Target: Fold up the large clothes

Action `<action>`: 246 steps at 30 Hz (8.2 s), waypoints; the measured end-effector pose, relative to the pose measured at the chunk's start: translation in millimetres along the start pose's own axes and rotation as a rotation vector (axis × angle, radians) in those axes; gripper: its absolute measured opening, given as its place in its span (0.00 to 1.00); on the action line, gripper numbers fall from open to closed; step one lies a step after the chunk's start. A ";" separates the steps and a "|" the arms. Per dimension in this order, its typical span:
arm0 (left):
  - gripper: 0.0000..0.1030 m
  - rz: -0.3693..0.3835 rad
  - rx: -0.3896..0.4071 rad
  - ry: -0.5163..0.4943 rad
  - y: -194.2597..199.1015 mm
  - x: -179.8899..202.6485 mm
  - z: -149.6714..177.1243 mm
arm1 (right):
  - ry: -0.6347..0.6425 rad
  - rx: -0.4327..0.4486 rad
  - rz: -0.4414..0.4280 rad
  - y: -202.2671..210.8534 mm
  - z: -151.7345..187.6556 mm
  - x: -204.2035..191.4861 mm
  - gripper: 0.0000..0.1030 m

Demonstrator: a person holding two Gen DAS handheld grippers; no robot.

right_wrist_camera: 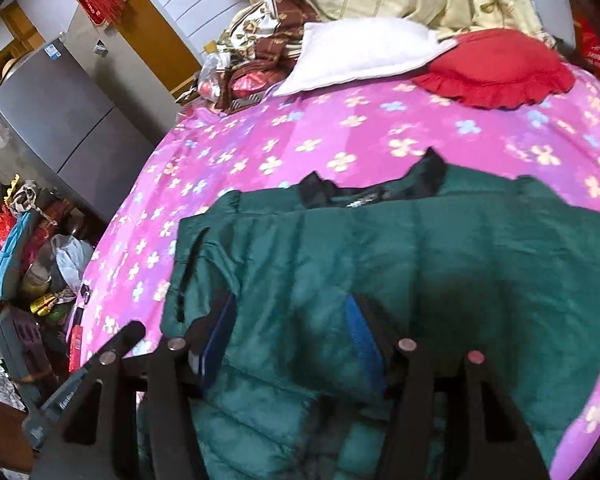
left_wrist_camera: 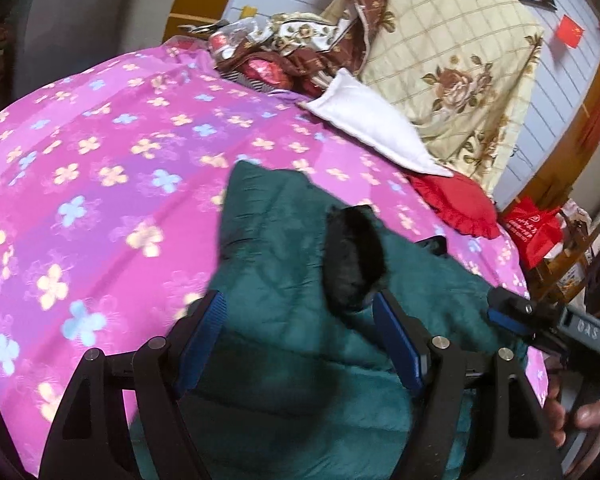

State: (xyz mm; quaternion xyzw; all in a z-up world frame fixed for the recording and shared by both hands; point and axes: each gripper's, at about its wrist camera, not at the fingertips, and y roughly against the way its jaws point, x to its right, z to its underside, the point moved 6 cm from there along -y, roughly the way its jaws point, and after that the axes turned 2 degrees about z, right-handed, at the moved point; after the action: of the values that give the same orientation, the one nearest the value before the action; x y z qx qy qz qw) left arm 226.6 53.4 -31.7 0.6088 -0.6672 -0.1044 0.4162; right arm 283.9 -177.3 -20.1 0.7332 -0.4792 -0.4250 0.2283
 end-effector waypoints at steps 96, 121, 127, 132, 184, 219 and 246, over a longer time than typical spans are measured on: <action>0.44 -0.211 -0.044 -0.323 -108.0 48.5 8.4 | 0.054 0.022 0.422 37.2 55.4 152.5 0.66; 0.45 -0.170 -0.122 -0.259 18.1 -13.2 36.5 | -0.058 0.067 0.427 82.2 88.8 138.0 0.75; 0.45 -0.188 -0.140 -0.266 43.7 -23.7 57.3 | -0.054 0.044 0.427 92.3 112.3 133.8 0.78; 0.45 -0.200 -0.155 -0.298 58.4 -28.3 77.1 | -0.057 0.040 0.428 102.2 129.3 132.9 0.78; 0.46 -0.079 -0.408 -0.147 134.3 -110.7 177.2 | -0.140 -0.143 0.351 180.0 298.1 145.4 0.83; 0.57 -0.102 -0.444 -0.231 138.7 -98.8 199.6 | 0.077 -0.201 0.131 160.6 318.5 95.5 0.59; 0.00 -0.052 -0.122 -0.277 178.7 -39.3 83.4 | 0.155 0.100 0.125 220.0 216.5 72.3 0.18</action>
State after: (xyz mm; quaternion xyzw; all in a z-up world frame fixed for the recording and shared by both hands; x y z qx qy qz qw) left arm 36.6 100.5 14.3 0.5792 -0.6947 -0.2386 0.3537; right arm 2.6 -322.5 -1.9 0.7432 -0.5254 -0.3274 0.2537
